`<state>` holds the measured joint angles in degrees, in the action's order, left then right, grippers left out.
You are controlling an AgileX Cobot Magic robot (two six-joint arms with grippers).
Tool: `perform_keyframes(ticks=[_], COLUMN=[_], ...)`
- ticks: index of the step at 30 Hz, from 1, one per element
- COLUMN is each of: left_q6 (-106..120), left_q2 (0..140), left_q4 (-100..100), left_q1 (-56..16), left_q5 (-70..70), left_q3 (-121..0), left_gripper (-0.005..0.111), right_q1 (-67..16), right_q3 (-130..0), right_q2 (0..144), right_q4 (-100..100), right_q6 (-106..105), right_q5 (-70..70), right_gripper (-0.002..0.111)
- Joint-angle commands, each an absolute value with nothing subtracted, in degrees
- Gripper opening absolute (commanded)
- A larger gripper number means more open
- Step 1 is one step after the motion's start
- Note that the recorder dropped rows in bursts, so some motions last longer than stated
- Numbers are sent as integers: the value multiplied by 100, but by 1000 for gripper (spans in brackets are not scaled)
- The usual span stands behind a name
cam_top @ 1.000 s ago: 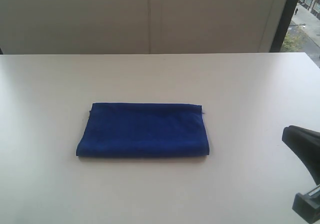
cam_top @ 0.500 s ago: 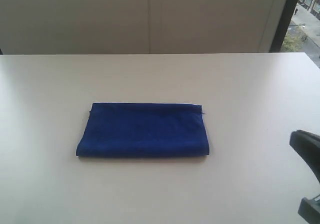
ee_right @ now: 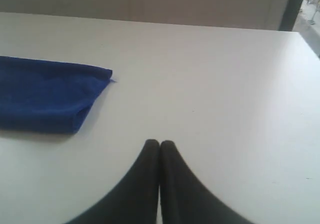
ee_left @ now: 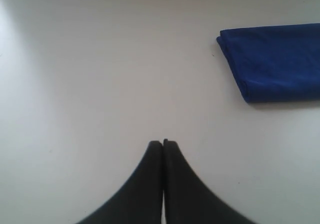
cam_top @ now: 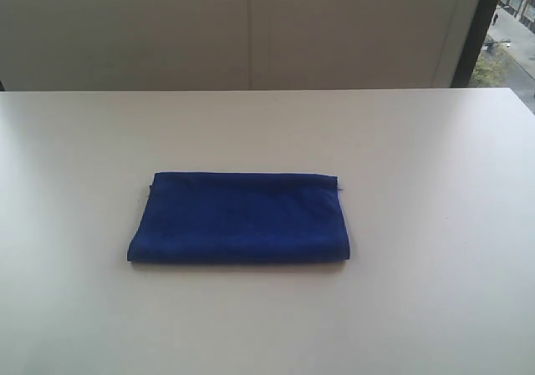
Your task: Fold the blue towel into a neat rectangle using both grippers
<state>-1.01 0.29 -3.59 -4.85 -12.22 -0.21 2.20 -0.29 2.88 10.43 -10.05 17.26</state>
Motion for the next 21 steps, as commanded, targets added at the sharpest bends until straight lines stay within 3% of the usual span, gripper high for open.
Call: perform_keyframes(ticks=[1, 21], left_q6=[-152, -138], left_q2=[0, 0], left_q4=[-380, -380], left_q1=[-471, -471], left_q5=[-1194, -1180], left_q3=[0, 0], left_gripper=[0, 0], right_q1=[588, 623], right_q3=[0, 0], right_q2=[0, 0], right_q4=[1054, 1080], right_q6=[-1110, -1019], right_q5=[2073, 2062], right_gripper=[0, 0])
